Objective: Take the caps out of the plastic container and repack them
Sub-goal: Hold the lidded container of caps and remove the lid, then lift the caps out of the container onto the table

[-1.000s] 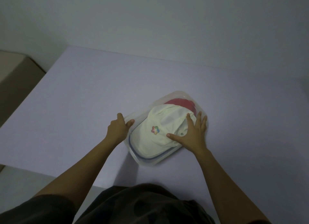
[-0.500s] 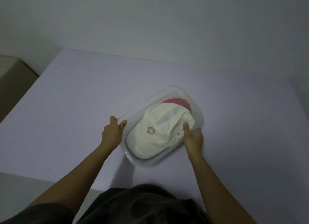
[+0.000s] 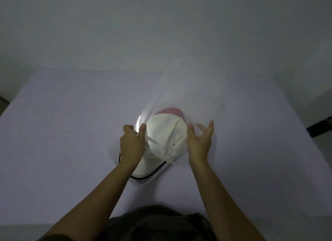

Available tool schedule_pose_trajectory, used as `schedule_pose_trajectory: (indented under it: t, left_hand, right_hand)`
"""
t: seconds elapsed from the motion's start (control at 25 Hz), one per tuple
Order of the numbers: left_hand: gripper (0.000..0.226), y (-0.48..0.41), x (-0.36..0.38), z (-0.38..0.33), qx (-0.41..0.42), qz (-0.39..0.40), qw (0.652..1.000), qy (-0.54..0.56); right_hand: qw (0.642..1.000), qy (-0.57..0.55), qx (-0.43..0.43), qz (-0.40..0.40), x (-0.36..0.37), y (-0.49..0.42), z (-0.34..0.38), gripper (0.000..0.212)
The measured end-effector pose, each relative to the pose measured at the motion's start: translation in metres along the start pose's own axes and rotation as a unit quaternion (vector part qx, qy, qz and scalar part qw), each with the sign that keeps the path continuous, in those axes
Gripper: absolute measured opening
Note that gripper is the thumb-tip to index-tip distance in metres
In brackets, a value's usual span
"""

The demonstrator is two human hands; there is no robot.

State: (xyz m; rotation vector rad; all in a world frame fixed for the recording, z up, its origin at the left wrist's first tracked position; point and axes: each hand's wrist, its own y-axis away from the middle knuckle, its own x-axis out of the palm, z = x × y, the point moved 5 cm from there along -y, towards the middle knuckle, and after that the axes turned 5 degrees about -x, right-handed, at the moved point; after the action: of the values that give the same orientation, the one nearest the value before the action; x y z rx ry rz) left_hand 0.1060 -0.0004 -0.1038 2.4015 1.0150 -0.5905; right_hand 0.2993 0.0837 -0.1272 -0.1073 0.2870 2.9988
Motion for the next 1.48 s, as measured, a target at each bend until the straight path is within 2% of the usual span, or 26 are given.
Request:
schedule_pose_trajectory:
  t: [0.12, 0.28, 0.4, 0.48, 0.6, 0.72, 0.92, 1.12, 1.36, 1.48]
  left_hand:
    - [0.056, 0.023, 0.041, -0.019, 0.054, 0.101, 0.992, -0.051]
    - [0.069, 0.062, 0.113, -0.023, 0.127, 0.252, 0.957, -0.070]
    - [0.072, 0.090, 0.166, -0.007, 0.108, 0.383, 0.911, -0.112]
    - [0.072, 0.104, 0.193, 0.002, 0.067, 0.427, 0.892, -0.134]
    - [0.071, 0.118, 0.224, 0.007, 0.050, 0.450, 0.875, -0.169]
    - [0.065, 0.125, 0.245, 0.004, 0.050, 0.467, 0.863, -0.188]
    - [0.069, 0.134, 0.275, -0.003, 0.000, 0.517, 0.838, -0.175]
    - [0.071, 0.138, 0.298, -0.004, -0.026, 0.535, 0.827, -0.171]
    - [0.063, 0.137, 0.300, -0.007, 0.018, 0.550, 0.807, -0.214]
    - [0.065, 0.129, 0.288, -0.027, 0.053, 0.520, 0.828, -0.205]
  right_hand:
    - [0.998, -0.013, 0.014, -0.062, -0.060, -0.028, -0.001, 0.070]
    - [0.997, 0.062, 0.039, -0.034, -0.153, -0.062, -0.020, 0.061]
    - [0.991, 0.107, 0.070, -0.028, -0.206, -0.074, -0.039, 0.062]
    - [0.988, 0.128, 0.082, -0.023, -0.230, -0.079, -0.056, 0.061]
    - [0.980, 0.179, 0.081, -0.031, -0.252, -0.092, -0.077, 0.052]
    - [0.961, 0.268, 0.073, -0.020, -0.263, -0.108, -0.082, 0.051]
    - [0.910, 0.413, 0.029, -0.033, -0.280, -0.142, -0.078, 0.054]
    - [0.890, 0.453, 0.051, -0.031, -0.286, -0.169, -0.089, 0.049]
    - [0.874, 0.479, 0.075, -0.023, -0.290, -0.172, -0.108, 0.049]
    - [0.869, 0.486, 0.082, -0.053, -0.282, -0.171, -0.102, 0.052]
